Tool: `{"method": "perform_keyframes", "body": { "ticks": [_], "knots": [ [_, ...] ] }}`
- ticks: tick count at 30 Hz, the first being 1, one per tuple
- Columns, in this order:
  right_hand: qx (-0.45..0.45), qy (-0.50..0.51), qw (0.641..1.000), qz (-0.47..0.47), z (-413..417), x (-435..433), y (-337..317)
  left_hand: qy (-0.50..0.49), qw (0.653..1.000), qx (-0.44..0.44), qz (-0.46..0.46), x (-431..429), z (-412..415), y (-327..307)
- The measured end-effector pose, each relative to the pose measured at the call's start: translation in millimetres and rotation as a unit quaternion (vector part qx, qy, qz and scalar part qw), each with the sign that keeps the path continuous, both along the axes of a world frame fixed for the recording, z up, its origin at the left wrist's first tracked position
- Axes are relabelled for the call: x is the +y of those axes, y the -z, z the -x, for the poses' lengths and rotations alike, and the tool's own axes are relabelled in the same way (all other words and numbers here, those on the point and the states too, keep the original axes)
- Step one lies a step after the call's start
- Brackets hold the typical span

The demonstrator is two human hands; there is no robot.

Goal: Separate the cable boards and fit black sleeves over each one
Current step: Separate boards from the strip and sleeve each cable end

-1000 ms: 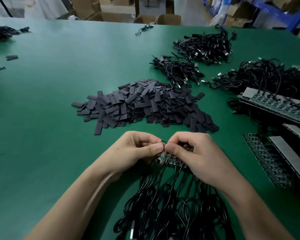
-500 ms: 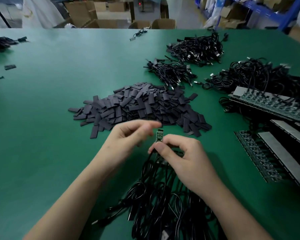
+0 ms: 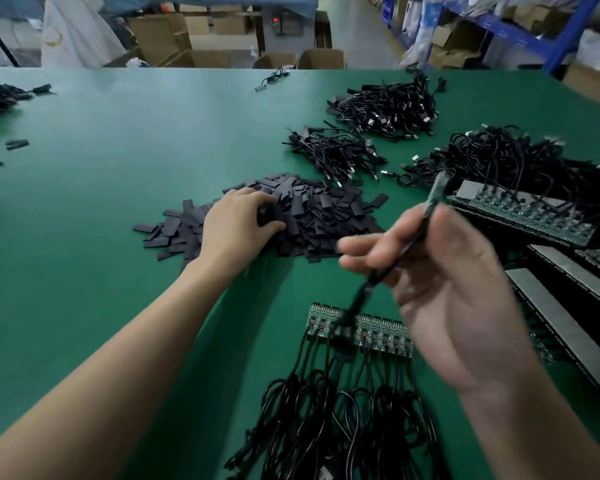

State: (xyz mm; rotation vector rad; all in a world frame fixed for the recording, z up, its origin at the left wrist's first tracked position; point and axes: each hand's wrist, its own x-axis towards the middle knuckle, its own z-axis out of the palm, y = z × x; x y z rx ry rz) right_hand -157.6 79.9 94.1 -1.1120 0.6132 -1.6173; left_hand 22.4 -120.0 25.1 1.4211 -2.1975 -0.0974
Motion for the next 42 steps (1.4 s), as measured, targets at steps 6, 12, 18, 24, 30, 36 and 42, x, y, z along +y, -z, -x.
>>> {"method": "perform_keyframes", "body": {
  "ticks": [6,12,18,24,30,36,42],
  "knots": [
    [0.161,0.064,0.982,-0.075,41,0,-19,0.024,0.994,0.098,-0.029,18,0,-12],
    [0.321,0.098,0.911,-0.238,22,-14,33,0.245,0.934,0.235,-0.112,93,9,-14],
    [0.326,0.069,0.913,-0.233,14,-13,62,0.293,0.906,0.263,-0.158,119,4,6],
    [0.361,0.186,0.892,-0.197,3,-9,71,0.273,0.888,0.321,-0.184,124,8,17],
    [0.371,0.205,0.887,-0.183,-6,-6,73,0.210,0.941,0.258,-0.063,128,13,19],
    [0.353,0.157,0.908,-0.163,-2,-5,72,0.211,0.949,0.232,-0.029,125,7,15],
    [0.357,0.163,0.905,-0.164,-2,-6,75,0.225,0.942,0.246,-0.047,124,6,15]
  ]
}}
